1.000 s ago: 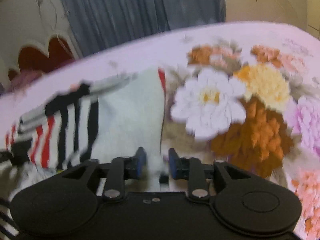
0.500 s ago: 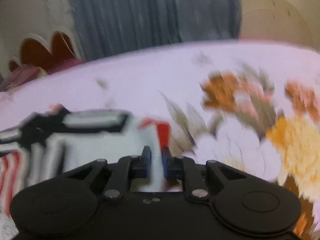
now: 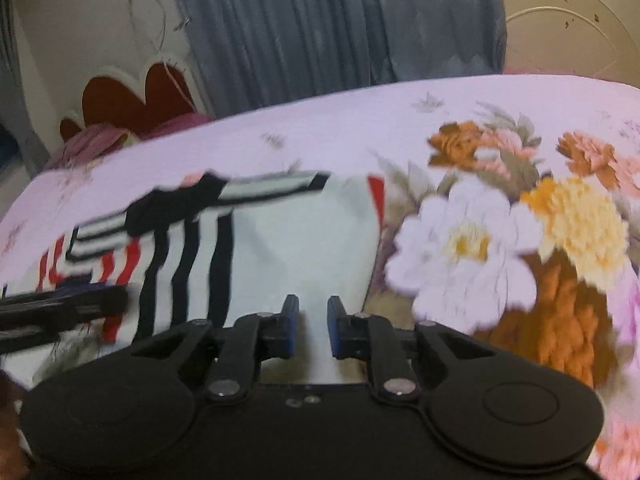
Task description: Fold small clothes
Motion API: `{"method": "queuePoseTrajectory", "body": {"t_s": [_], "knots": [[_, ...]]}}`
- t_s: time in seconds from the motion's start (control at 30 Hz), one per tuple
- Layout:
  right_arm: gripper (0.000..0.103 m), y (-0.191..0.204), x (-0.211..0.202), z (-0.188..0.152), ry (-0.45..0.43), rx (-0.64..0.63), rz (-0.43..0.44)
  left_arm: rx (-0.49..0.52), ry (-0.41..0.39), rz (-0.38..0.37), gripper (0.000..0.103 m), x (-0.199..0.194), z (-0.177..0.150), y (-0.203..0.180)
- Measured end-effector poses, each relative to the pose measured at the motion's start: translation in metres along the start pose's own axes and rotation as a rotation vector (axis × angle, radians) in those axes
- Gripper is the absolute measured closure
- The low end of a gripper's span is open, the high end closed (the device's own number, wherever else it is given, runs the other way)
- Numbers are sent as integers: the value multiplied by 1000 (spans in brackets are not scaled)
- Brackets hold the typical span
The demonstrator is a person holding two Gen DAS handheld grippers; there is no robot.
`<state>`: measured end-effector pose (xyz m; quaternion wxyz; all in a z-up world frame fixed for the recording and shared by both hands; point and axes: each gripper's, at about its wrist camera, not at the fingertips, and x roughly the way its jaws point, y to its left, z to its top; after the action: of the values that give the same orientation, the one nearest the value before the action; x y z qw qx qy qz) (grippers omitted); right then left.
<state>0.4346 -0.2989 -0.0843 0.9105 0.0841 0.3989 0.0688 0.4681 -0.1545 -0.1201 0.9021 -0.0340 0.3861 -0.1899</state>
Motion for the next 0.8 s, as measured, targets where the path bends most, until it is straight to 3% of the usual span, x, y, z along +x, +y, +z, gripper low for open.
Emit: {"method": "queuePoseTrajectory", "body": {"t_s": [0.03, 0.13, 0.2, 0.27, 0.33, 0.43, 0.57, 0.7, 0.77, 0.8], "knots": [[89, 2, 4, -7, 30, -9, 0, 11, 40, 23, 51, 12, -6, -6], [92, 8, -1, -11, 33, -43, -13, 62, 29, 56, 51, 6, -6, -18], [81, 6, -11, -7, -7, -24, 14, 52, 2, 70, 51, 0, -2, -13], [82, 6, -6, -8, 1, -40, 31, 51, 42, 83, 51, 9, -1, 2], [84, 5, 7, -9, 36, -74, 31, 35, 29, 76, 51, 5, 5, 14], [87, -3, 3, 14, -17, -54, 43, 24, -34, 116, 51, -1, 22, 34], [83, 1, 31, 58, -69, -15, 44, 17, -20, 131, 51, 30, 50, 45], [87, 23, 77, 77, -21, -122, 94, 36, 11, 164, 51, 53, 55, 62], [91, 10, 88, 80, -11, -134, -22, 42, 14, 215, 51, 45, 51, 82], [101, -14, 90, 82, -15, -52, -80, 35, 13, 241, 51, 39, 48, 94]]}}
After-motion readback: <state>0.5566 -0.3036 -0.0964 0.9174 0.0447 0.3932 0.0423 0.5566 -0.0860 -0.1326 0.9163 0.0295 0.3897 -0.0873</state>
